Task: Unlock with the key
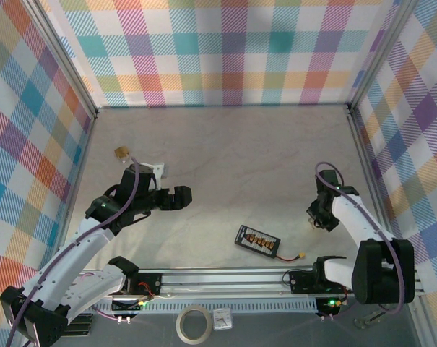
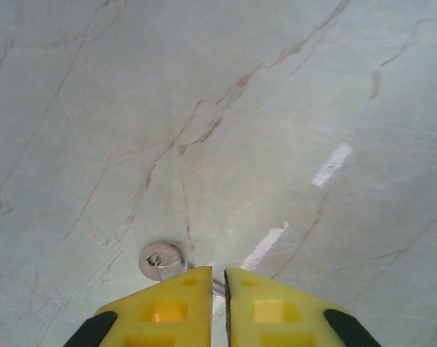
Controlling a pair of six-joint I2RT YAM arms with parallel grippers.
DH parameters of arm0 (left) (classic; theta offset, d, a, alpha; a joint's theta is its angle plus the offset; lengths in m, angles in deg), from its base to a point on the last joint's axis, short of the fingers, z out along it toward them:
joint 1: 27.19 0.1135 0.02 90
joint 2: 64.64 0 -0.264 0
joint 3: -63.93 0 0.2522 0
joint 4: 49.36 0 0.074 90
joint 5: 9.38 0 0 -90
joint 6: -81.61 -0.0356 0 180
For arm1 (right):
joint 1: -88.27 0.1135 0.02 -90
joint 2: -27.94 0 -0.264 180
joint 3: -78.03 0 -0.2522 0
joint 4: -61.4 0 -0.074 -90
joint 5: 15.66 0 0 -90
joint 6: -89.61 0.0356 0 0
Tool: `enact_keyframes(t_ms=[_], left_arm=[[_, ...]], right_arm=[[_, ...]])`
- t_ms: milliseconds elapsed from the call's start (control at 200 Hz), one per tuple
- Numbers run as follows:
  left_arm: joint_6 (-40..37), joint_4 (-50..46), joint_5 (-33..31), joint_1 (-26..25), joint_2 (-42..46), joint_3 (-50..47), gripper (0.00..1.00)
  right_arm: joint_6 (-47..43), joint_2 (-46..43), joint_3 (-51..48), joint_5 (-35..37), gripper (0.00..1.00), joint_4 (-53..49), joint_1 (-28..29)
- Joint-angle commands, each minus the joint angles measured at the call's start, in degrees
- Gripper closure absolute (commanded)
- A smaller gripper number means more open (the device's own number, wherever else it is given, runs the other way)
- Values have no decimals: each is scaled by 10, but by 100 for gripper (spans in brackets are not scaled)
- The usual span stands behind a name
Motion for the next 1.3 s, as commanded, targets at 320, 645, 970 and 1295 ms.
enact_keyframes(t_ms=[320,645,970,1295], left_arm=[[-8,-5,18,-3,-10,0,0],[-9,-1,20,-3,-15,0,0],[-6,2,18,-4,-8,-6,0],[-9,2,22,-3,-29,-2,0]], right_arm=[[16,49,-21,-29,100,17,-18],[68,81,-17,-41,100,28,47],[107,53,-7,-45,100,11,103],[63,142,61,-30,100,29,104]])
